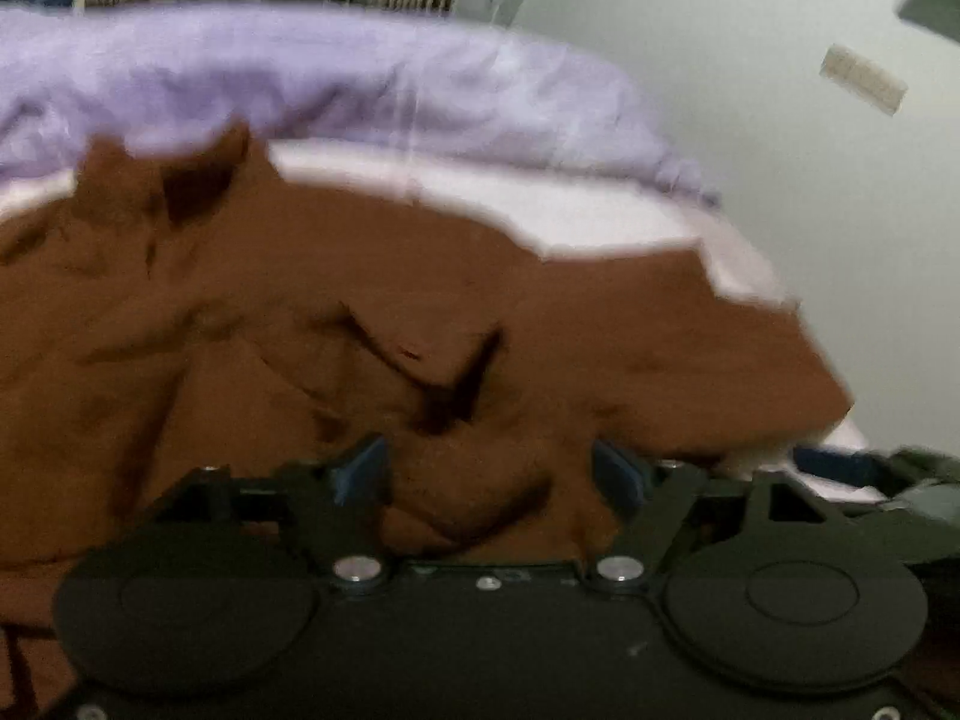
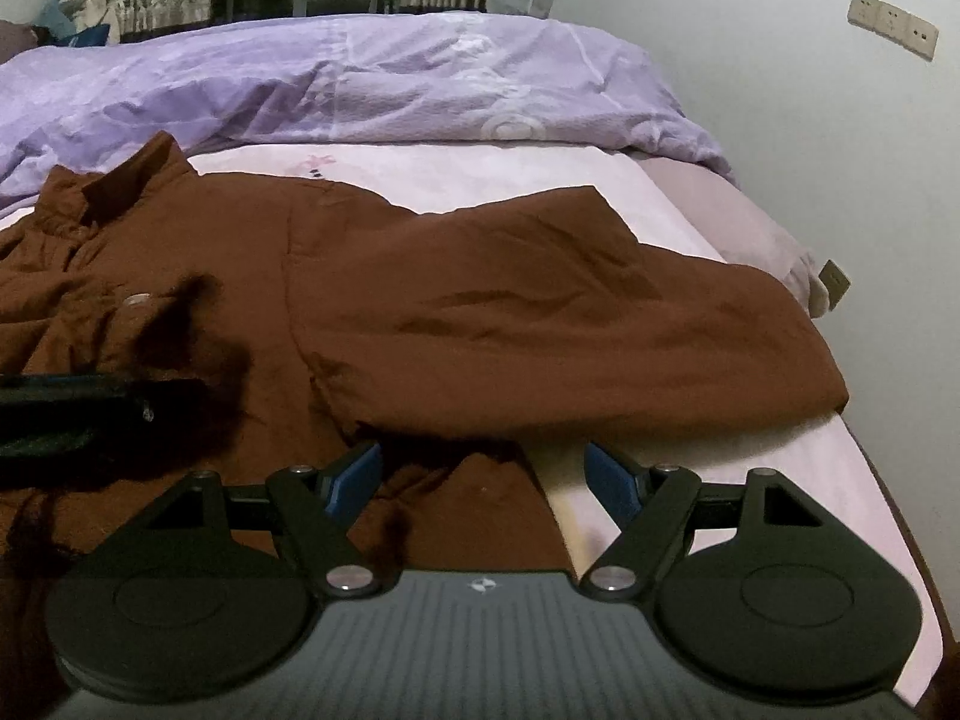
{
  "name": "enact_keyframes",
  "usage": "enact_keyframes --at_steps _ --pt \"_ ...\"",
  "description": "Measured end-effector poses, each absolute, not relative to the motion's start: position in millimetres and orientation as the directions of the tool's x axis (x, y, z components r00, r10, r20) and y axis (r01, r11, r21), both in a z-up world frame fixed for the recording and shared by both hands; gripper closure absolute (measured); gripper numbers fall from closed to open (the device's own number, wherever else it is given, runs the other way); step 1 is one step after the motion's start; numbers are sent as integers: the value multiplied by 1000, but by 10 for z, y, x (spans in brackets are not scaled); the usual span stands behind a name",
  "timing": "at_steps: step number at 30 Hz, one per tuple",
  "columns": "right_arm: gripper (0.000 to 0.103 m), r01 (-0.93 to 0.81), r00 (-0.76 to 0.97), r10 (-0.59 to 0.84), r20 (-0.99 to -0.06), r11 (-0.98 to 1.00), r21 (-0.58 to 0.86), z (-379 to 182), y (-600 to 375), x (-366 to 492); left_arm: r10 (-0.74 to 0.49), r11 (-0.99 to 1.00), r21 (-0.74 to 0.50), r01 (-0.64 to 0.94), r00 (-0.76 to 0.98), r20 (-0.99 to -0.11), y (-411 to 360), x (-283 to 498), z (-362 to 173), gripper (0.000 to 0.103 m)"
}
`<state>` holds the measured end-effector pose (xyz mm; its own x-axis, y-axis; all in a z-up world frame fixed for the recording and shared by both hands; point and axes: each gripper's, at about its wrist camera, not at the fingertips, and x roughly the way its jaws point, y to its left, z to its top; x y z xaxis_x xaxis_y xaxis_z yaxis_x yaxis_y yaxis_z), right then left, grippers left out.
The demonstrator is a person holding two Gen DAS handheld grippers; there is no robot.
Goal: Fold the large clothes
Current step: 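Carry the sleeve across the jacket front with the left tool and release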
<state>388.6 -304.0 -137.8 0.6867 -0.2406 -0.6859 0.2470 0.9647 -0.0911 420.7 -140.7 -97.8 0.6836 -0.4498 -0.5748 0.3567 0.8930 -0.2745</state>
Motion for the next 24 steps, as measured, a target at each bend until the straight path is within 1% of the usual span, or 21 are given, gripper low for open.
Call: enact_keyframes --at_steps 2,3,4,5,6,8,10,12,13,14,15,16,17,19,21,23,24 --pt "13 255 688 -243 -684 963 -86 -1373 -3058 3874 -466 884 -281 375 756 -459 -1299 4023 -831 24" --pt "12 258 689 -243 -683 963 -82 -1370 -3066 3866 -470 880 -291 375 778 -417 -1246 3983 -787 15" --pt "12 258 690 -241 -682 963 -79 -1368 -3074 3865 -449 888 -295 352 802 -394 -1203 3988 -759 10" --pt "12 258 690 -240 -683 963 -78 -1369 -3078 3870 -421 900 -292 323 818 -393 -1184 4036 -763 10" --pt "12 258 689 -242 -683 963 -81 -1374 -3081 3877 -390 914 -281 292 822 -414 -1189 4133 -789 11" --pt "12 257 684 -244 -687 963 -86 -1385 -3083 3884 -349 933 -256 252 804 -481 -1241 4356 -909 14" --pt "12 252 684 -239 -689 964 -85 -1384 -3077 3881 -330 943 -224 246 782 -529 -1334 4543 -1104 25" --pt "12 248 685 -236 -690 965 -84 -1385 -3084 3874 -310 951 -183 251 739 -598 -1459 4678 -1332 25" --pt "12 248 684 -237 -690 965 -86 -1390 -3093 3870 -287 957 -154 245 724 -628 -1526 4721 -1460 23" --pt "12 249 681 -239 -692 965 -89 -1397 -3101 3877 -257 963 -102 251 731 -632 -1599 4708 -1578 20" --pt "12 249 678 -241 -694 964 -92 -1406 -3106 3886 -233 962 -28 270 767 -598 -1683 4636 -1646 17" --pt "12 250 674 -244 -697 964 -96 -1415 -3117 3889 -212 962 17 274 781 -588 -1750 4584 -1654 17" --pt "12 252 669 -248 -701 963 -100 -1425 -3129 3892 -213 961 22 277 783 -584 -1773 4554 -1607 17" --pt "12 252 668 -248 -702 963 -100 -1430 -3135 3878 -245 960 -32 277 785 -568 -1716 4511 -1462 18" --pt "12 252 674 -243 -697 963 -93 -1420 -3144 3859 -290 954 -93 284 804 -519 -1630 4431 -1293 17" --pt "12 254 678 -239 -696 964 -83 -1415 -3158 3846 -308 950 -111 292 816 -488 -1606 4345 -1161 17" --pt "12 255 677 -238 -697 963 -82 -1417 -3163 3846 -318 947 -113 302 813 -489 -1628 4321 -1142 17"
